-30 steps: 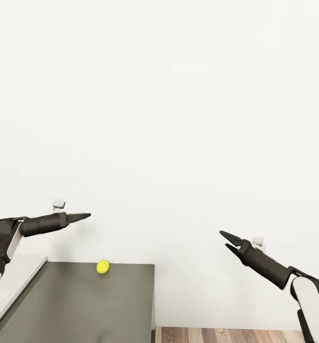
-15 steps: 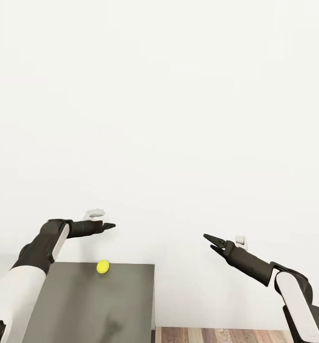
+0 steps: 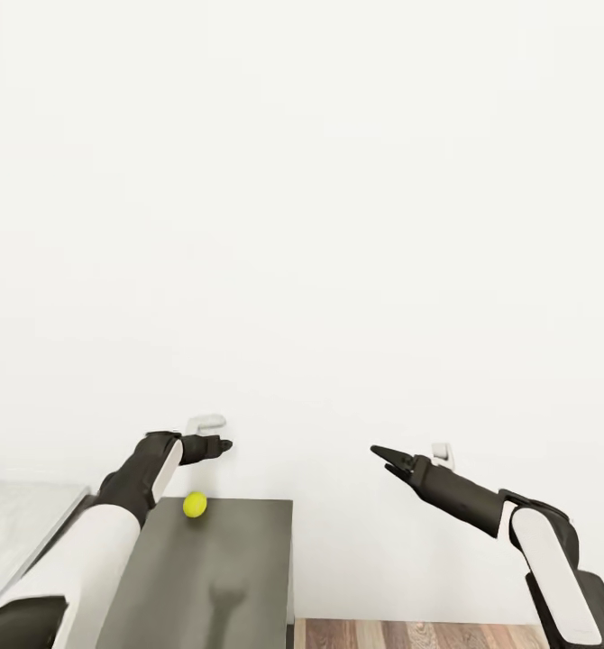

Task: Put all the toys in the child's room - the three board games (two on the bed and one on the table), the two jigsaw puzzles on the table, and the tennis ball on the table - inside the toy box on the table in the child's room.

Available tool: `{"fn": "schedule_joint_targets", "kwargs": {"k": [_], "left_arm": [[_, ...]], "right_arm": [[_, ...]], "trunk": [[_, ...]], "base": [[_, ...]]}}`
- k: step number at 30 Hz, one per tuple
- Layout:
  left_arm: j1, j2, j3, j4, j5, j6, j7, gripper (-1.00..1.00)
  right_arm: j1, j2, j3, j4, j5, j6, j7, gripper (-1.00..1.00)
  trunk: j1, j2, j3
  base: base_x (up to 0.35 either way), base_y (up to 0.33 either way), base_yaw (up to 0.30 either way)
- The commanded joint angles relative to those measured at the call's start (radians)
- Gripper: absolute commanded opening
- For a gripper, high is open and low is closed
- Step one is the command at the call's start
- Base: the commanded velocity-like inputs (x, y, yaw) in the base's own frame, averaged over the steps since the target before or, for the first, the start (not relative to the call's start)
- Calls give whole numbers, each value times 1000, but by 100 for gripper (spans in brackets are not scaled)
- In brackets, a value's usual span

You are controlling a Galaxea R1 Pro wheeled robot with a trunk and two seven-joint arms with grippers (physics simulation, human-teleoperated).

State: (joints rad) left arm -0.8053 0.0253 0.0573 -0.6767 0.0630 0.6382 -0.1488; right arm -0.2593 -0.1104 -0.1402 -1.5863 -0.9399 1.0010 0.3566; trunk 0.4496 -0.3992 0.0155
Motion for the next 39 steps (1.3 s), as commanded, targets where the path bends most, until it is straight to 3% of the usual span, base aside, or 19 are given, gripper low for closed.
{"fn": "schedule_joint_targets", "kwargs": {"k": [1,11,17,23,33,39], "left_arm": [[0,-3,2,7,7,1,15,100],[0,-9,1,20,8,-7,42,100],[0,-10,1,21,8,-11,45,100],[0,-10,1,52,1,-67,51,100],[1,-13,0,67,-4,-87,127,100],[1,-14,0,68,-5,-89,138,100]], "right_arm": [[-4,0,6,-1,11,8,-2,100],[-9,0,17,-2,31,13,-79,100],[-6,-1,11,-2,32,6,-84,100],[-2,-1,8,-3,32,0,-84,100],[-3,1,7,-2,32,-1,-84,100],[-3,1,9,0,32,-1,-86,100]], "trunk": [[0,-1,0],[0,-1,0],[0,-1,0],[0,-1,-1],[0,-1,-13],[0,-1,-22]], "base": [[0,0,0],[0,0,0],[0,0,0],[0,0,0],[0,0,0],[0,0,0]]}}
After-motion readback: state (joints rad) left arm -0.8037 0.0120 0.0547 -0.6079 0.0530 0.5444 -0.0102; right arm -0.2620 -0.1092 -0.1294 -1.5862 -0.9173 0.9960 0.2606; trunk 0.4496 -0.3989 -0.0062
